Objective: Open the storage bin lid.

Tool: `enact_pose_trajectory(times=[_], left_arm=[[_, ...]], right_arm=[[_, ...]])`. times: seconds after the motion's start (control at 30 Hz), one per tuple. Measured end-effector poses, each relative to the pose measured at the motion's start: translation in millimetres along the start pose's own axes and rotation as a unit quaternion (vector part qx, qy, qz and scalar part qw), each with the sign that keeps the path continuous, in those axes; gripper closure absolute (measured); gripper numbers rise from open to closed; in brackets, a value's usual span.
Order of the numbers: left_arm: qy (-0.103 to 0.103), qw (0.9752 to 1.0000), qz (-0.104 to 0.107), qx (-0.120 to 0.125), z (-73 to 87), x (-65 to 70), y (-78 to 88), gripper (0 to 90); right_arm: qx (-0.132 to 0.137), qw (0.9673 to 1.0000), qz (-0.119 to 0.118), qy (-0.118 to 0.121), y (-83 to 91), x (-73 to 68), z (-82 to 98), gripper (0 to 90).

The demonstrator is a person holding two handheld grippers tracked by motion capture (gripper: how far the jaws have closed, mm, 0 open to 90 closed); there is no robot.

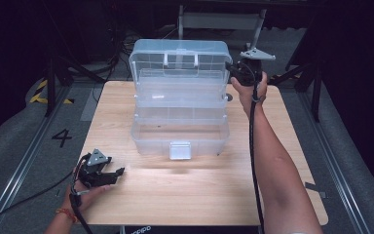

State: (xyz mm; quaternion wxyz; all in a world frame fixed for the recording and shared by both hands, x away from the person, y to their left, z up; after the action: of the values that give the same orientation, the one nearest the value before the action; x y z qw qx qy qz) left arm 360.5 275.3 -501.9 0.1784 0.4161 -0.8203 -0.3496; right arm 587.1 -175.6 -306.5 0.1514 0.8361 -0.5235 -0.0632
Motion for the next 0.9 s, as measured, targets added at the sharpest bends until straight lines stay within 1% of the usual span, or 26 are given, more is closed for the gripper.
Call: enact_pose_trajectory(times=[0.17,0.27,0.4,0.63,0.73,0.8,0.9], left_arm=[[0.0,1.0,0.0,0.0,-0.1,0.0,-0.1,31.3],[0.0,1.0,0.001,-0.001,-0.4,0.0,-0.2,31.1],[0.001,1.0,0.001,-0.001,-0.4,0.0,-0.2,31.0],[0.0,1.0,0.002,0.002,-2.0,0.2,-2.4,30.7],[-0.001,1.0,0.003,0.002,-2.3,0.1,-2.7,30.7],[-0.001,1.0,0.003,0.002,-2.3,0.1,-2.7,30.6],[-0.002,1.0,0.004,0.002,-2.7,-0.2,-3.1,30.6]], right_arm=[[0.0,1.0,0.002,0.0,-2.6,0.4,-0.9,78.9],[-0.005,1.0,0.0,-0.004,-4.2,1.8,-2.3,78.9],[-0.008,1.0,0.004,-0.004,-7.2,2.6,-3.7,79.0],[-0.012,0.9999,0.001,-0.004,-11.3,4.9,-5.7,78.9],[-0.014,0.9999,0.0,0.0,-13.1,6.1,-6.3,78.8],[-0.016,0.9999,-0.002,-0.005,-14.4,7.5,-6.9,78.8],[-0.019,0.9998,-0.002,-0.003,-17.1,8.4,-8.2,78.8]])
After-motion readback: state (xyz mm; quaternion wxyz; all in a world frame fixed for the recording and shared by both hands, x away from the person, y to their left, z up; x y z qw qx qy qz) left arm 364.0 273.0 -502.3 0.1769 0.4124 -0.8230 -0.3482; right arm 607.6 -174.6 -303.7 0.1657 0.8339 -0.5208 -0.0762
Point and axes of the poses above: each handheld gripper's, and its own axes: y roughly backward along the jaws, z roughly out of its underside, x roughly to its right, the point moved 3 cm from there along -y, roughly forward along the jaws, and after that the axes turned 1 degree about -x, right-handed, at the moved point
